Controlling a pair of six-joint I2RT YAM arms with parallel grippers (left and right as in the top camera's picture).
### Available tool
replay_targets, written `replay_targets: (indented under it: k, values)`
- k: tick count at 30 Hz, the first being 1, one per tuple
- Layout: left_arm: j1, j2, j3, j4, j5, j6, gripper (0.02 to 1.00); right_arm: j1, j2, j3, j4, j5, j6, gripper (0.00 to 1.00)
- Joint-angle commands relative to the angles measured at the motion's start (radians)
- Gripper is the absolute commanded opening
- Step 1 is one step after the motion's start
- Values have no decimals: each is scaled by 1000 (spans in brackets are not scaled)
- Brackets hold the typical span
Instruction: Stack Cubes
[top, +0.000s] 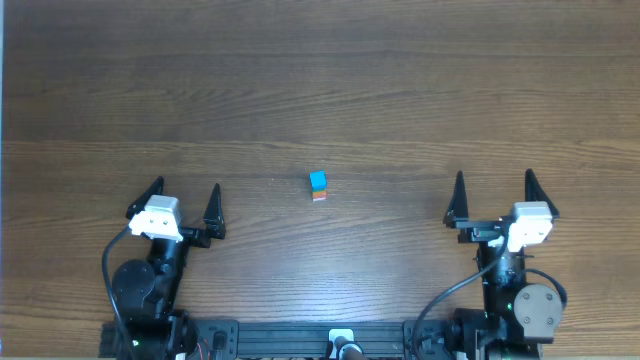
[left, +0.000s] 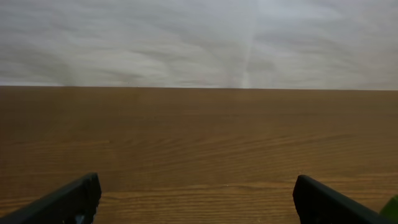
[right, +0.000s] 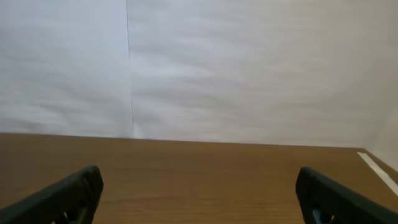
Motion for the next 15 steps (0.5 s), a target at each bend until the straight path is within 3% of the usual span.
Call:
replay_targets:
  k: [1,9,15]
  values:
    - [8,-4,-3,-4,13,11,1000,-5,-10,-86,87,-19,-2,993]
    - [8,-4,-3,-4,13,11,1000,-5,-10,-214,231,-45,-2,993]
    - [8,-4,-3,-4,13,11,1000,-4,-10,-219,197,-67,-2,993]
